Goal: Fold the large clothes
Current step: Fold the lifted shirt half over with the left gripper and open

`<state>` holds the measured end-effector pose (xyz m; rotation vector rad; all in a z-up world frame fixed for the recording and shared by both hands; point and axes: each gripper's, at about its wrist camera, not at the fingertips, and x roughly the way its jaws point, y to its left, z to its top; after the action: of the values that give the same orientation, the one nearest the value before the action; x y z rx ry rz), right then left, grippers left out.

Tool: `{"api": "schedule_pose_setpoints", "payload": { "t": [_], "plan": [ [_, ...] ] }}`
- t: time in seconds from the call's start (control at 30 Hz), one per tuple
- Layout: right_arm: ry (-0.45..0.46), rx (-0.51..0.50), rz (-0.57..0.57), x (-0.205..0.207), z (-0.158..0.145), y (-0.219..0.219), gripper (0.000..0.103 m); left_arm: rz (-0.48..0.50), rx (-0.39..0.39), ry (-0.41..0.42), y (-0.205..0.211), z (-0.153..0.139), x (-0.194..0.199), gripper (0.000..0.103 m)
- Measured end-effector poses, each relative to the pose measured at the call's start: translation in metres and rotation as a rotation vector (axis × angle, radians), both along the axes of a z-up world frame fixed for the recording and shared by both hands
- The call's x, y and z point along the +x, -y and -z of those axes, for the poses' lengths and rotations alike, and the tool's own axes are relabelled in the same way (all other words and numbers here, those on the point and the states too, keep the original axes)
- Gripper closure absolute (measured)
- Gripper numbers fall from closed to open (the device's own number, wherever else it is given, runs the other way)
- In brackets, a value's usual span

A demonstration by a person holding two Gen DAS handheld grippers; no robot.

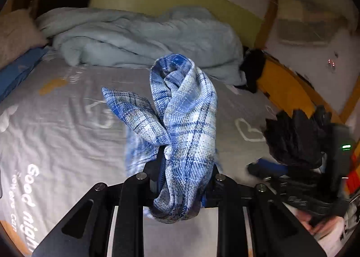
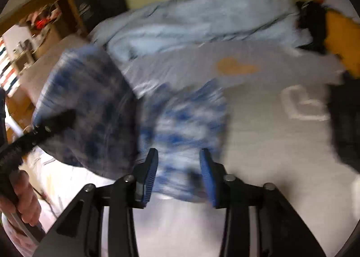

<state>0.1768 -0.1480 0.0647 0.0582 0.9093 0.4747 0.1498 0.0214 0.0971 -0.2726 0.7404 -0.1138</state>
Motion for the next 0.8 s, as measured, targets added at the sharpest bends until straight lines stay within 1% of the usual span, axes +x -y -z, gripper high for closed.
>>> {"api": "schedule_pose_setpoints", "payload": {
  "t": [0.07, 0.13, 0.17, 0.23, 0.3, 0.4, 0.43, 0.47, 0.5, 0.53, 0.57, 0.6, 0.63, 0.7, 0.73, 0.8],
  "plan": [
    [0.062, -0.009, 0.032, -0.006, -0.009, 0.024, 0.064, 0.013, 0.01, -0.018, 0.023, 0.005, 0.015, 0.081],
    [0.081, -0.004, 0.094, -0.001, -0.01, 0.051, 0.064, 0.012, 0.029, -0.038, 0.041, 0.014, 0.031, 0.081],
    [0.072, 0.006, 0.12, 0.0, -0.01, 0.064, 0.064, 0.012, 0.038, -0.049, 0.048, 0.02, 0.036, 0.081],
    [0.026, 0.043, 0.174, 0.007, -0.005, 0.085, 0.064, 0.026, 0.048, -0.084, 0.065, 0.036, 0.049, 0.081],
    [0.013, 0.057, 0.192, 0.007, -0.008, 0.094, 0.064, 0.049, 0.073, -0.117, 0.082, 0.054, 0.057, 0.08],
    [0.03, 0.043, 0.208, 0.01, -0.011, 0.102, 0.059, 0.08, 0.143, -0.147, 0.1, 0.078, 0.064, 0.074],
    [0.029, 0.048, 0.207, 0.012, -0.012, 0.102, 0.058, 0.077, 0.163, -0.137, 0.104, 0.08, 0.062, 0.07],
    [0.026, 0.051, 0.204, 0.019, -0.011, 0.101, 0.056, 0.085, 0.177, -0.114, 0.107, 0.079, 0.057, 0.061],
    [0.022, 0.053, 0.199, 0.02, -0.011, 0.099, 0.055, 0.115, 0.182, -0.09, 0.111, 0.077, 0.051, 0.054],
    [0.023, 0.051, 0.197, 0.016, -0.014, 0.102, 0.052, 0.144, 0.183, -0.077, 0.113, 0.075, 0.045, 0.043],
    [0.028, 0.044, 0.201, 0.017, -0.013, 0.102, 0.048, 0.171, 0.19, -0.078, 0.116, 0.072, 0.035, 0.041],
    [0.037, 0.028, 0.214, 0.017, -0.014, 0.1, 0.045, 0.187, 0.198, -0.074, 0.116, 0.068, 0.025, 0.041],
    [0.045, 0.007, 0.227, 0.018, -0.012, 0.102, 0.039, 0.208, 0.199, -0.059, 0.114, 0.062, 0.014, 0.041],
    [0.077, -0.051, 0.259, 0.019, -0.01, 0.101, 0.038, 0.23, 0.181, -0.022, 0.103, 0.048, -0.007, 0.041],
    [0.094, -0.08, 0.27, 0.02, -0.011, 0.101, 0.038, 0.225, 0.161, -0.01, 0.096, 0.04, -0.016, 0.04],
    [0.118, -0.102, 0.274, 0.021, -0.012, 0.099, 0.038, 0.196, 0.09, 0.007, 0.071, 0.027, -0.03, 0.04]
  ]
}}
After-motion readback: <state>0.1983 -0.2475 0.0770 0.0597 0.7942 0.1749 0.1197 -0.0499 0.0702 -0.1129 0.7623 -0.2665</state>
